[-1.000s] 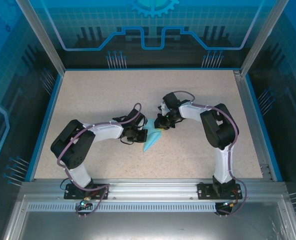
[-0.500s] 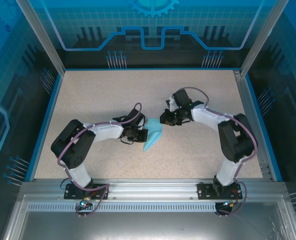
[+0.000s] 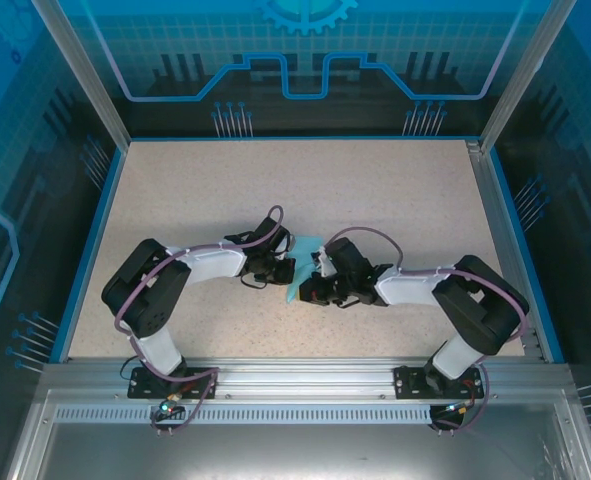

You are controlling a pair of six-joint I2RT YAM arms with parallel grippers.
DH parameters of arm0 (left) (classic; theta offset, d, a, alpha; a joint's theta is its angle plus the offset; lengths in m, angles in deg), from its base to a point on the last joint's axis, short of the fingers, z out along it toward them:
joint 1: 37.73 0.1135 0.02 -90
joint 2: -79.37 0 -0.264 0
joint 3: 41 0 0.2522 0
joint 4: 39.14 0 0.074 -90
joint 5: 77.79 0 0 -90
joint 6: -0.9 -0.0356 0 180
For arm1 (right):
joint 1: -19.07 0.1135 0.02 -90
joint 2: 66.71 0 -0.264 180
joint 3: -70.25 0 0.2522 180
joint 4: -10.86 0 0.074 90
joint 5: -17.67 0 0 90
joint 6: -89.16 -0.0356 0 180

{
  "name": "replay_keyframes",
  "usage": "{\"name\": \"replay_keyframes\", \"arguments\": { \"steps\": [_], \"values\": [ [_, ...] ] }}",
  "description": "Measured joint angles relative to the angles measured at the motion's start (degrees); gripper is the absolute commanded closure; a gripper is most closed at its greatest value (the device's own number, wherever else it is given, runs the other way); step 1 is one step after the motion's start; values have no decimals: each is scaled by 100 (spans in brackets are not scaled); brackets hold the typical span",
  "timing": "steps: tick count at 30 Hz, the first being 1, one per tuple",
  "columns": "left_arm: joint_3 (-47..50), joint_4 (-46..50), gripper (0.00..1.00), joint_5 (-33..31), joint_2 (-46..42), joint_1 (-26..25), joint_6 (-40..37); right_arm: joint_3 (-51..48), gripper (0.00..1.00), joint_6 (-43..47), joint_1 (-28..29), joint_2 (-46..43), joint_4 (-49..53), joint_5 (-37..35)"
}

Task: Fold a paper plane with a square sheet of paper (pick it up from the middle)
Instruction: Third fold the triangle at the center of the table.

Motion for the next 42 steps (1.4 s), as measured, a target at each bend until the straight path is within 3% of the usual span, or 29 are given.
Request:
{"name": "replay_keyframes", "arguments": {
  "steps": [6,16,42],
  "values": [
    [0,0,100,0,0,0,0,0,100,-302,72,372,-708,4],
    [0,0,100,0,0,2,0,0,100,-472,136,745,-1064,7],
    [0,-4,100,20,9,7,0,0,100,-581,122,1086,-1235,61]
  ]
}}
